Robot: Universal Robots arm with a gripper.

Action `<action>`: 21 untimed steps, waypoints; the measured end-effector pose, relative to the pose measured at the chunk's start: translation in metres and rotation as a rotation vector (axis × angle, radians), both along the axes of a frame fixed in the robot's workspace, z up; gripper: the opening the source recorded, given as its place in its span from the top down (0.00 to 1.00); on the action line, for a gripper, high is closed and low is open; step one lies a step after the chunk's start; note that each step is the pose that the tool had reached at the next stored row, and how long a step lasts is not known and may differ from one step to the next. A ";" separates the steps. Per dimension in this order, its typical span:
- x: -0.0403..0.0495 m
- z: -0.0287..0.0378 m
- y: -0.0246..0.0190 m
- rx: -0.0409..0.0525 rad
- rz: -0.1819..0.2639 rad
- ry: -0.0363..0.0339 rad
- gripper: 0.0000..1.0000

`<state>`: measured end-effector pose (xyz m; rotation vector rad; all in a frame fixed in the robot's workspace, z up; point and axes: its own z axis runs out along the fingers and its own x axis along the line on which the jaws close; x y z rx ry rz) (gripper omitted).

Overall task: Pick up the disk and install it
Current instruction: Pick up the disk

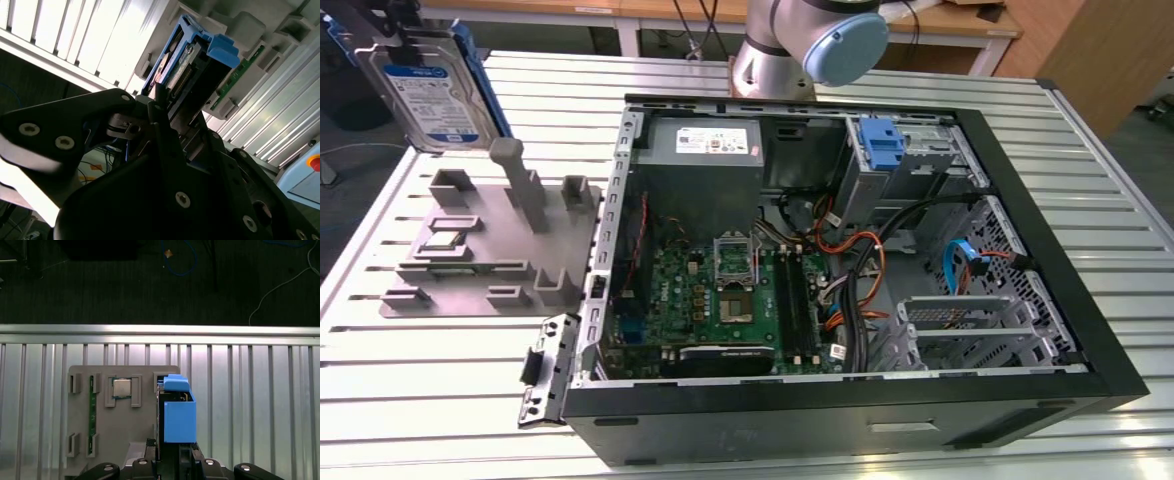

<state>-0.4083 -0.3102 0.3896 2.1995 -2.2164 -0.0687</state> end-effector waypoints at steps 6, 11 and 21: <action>0.0000 0.0031 0.0000 0.0000 0.000 0.0000 0.65; 0.0000 0.0041 0.0000 -0.0001 0.000 0.0003 0.65; 0.0000 0.0124 0.0001 0.0000 0.000 0.0001 0.65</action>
